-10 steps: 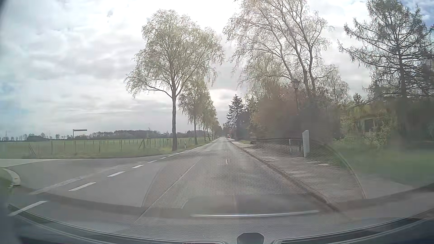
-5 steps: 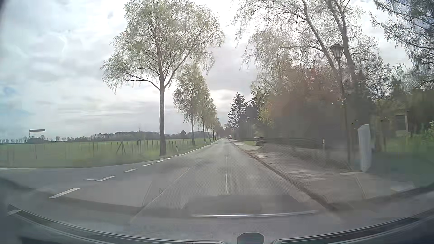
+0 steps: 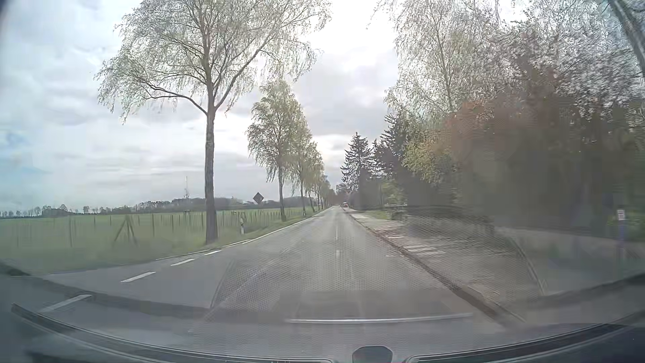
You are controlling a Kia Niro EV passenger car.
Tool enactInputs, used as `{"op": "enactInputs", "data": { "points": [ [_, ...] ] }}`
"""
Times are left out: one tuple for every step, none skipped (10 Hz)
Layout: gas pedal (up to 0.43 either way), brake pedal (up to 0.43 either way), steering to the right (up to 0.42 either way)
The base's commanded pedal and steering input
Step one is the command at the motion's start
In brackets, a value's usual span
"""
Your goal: Follow the waypoints while adhering to traffic rules and regulations
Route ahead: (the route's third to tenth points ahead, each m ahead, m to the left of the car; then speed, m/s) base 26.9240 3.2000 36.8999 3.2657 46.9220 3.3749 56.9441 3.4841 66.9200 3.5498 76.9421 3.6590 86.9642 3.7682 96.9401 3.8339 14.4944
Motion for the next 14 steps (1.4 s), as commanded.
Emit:
{"op": "enactInputs", "data": {
  "points": [
    [0.177,0.0,-0.007],
    [0.177,0.0,-0.008],
    [0.189,0.0,-0.007],
    [0.189,0.0,-0.007],
    [0.189,0.0,-0.006],
    [0.189,0.006,-0.004],
    [0.189,0.006,-0.004],
    [0.189,0.0,-0.005],
    [0.189,0.0,-0.005],
    [0.189,0.0,-0.005],
    [0.189,0.006,-0.005],
    [0.189,0.0,-0.005],
    [0.189,0.0,-0.005],
    [0.189,0.006,-0.005]
  ]
}}
